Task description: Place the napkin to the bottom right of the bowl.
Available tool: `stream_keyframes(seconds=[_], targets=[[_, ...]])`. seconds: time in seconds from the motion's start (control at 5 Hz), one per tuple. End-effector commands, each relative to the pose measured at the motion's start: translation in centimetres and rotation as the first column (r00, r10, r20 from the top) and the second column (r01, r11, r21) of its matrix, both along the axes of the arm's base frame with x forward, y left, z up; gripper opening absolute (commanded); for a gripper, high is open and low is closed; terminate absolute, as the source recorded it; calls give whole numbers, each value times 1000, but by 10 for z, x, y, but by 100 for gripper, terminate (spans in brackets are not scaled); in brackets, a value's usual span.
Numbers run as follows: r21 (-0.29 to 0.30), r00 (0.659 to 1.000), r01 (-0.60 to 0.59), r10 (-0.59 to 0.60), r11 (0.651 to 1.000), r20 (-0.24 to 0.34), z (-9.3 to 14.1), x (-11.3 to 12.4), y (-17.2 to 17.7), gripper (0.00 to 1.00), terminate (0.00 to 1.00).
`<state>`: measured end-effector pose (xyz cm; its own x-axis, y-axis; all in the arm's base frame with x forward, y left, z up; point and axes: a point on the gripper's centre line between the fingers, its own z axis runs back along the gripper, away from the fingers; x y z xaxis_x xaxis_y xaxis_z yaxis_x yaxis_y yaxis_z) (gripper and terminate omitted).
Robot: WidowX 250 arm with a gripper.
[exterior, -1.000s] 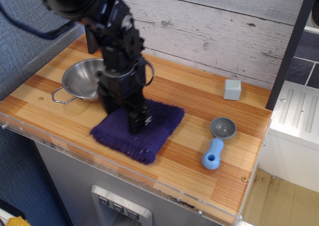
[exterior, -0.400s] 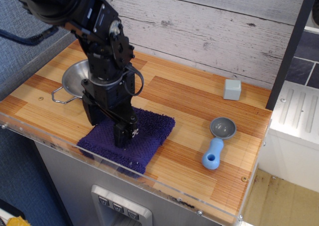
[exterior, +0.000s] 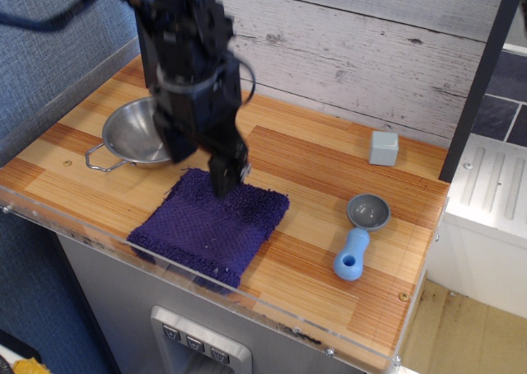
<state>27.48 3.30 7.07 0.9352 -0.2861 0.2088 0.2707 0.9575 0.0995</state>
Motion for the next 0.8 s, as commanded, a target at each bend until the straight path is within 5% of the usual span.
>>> stream_keyframes(seconds=[0.0,0.4,0.6], targets=[[-28,994,-28,31,999,102,38,2,2,100,0],[-28,994,-28,31,999,102,38,2,2,100,0],[-28,994,-28,31,999,102,38,2,2,100,100]])
